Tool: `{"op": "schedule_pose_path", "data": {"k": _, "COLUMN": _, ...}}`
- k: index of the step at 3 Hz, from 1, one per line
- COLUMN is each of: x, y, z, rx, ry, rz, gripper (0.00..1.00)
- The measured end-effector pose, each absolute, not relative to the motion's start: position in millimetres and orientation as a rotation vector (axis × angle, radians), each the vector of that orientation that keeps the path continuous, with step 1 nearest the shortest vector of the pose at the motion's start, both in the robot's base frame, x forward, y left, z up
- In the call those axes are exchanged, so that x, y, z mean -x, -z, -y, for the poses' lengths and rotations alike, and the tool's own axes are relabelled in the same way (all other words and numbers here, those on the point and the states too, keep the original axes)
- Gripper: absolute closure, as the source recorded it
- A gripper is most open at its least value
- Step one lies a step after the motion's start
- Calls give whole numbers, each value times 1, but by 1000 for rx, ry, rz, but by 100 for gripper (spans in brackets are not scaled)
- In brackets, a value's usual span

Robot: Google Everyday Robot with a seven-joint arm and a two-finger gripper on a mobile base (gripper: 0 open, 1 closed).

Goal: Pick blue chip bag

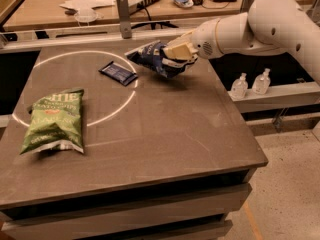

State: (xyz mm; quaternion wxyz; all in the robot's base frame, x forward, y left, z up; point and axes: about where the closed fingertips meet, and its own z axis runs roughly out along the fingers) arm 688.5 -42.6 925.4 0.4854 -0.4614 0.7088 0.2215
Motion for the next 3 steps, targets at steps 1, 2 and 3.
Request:
{"op": "schedule_pose_path", "data": {"k": 1, "x": -667, "y": -961, "z": 54, "rx": 1081, "ry": -623, "rz": -1607, "gripper": 100}}
{"op": "schedule_pose_path", "data": {"k": 2, "x": -649, "y": -982, "z": 66, "rx": 1074, "ry": -665, "rz": -1534, "gripper": 100}}
{"op": "schedule_pose_path", "data": {"k": 3, "x": -649, "y": -982, "z": 66, "rx": 1074, "ry": -665, "rz": -1534, "gripper": 100}}
